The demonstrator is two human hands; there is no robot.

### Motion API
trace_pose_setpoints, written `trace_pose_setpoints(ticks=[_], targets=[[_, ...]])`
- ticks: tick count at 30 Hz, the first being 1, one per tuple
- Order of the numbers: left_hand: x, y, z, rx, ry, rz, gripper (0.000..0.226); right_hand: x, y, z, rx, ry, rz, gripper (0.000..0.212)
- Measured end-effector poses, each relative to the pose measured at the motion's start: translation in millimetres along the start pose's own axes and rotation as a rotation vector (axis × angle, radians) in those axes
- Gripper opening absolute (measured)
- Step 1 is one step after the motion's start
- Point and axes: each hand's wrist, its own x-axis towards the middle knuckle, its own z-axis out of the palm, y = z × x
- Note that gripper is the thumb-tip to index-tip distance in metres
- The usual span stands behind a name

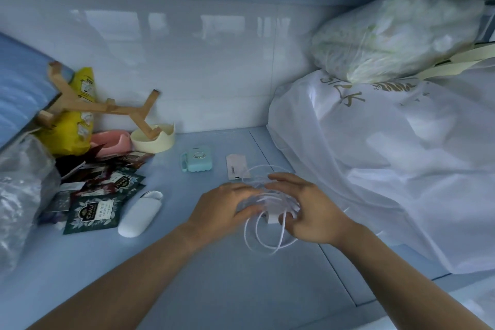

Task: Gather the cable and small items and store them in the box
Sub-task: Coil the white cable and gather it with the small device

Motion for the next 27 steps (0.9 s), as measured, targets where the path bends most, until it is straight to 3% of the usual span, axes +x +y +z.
trace_pose_setpoints(ticks=[5, 10, 17, 23, 27], targets=[[-5.1, -15.2, -18.2, 0.031, 0.055, -0.051, 0.058, 19.6, -11.4, -10.7, 0.002, -0.094, -0.063, 0.049], [-13.2, -26.8, -30.8, 0.051, 0.047, -0.076, 0.038, 34.9, -8.3, -0.8, -0.085, -0.163, 0.039, 0.041], [-20.7, -30.7, -36.7, 0.076, -0.001, -0.062, 0.037, 36.4, -13.0, 35.9, -0.12, -0.125, 0.061, 0.046], [-27.3, -31.9, -41.6, 0.056, -0.013, -0.054, 0.037, 34.5, -16.4, 21.0, -0.174, -0.107, 0.1, 0.046], [-27.4, -26.1, -39.7, 0.04, -0.01, -0.031, 0.037, 31.2, -28.4, 2.6, -0.229, -0.103, 0.085, 0.03]])
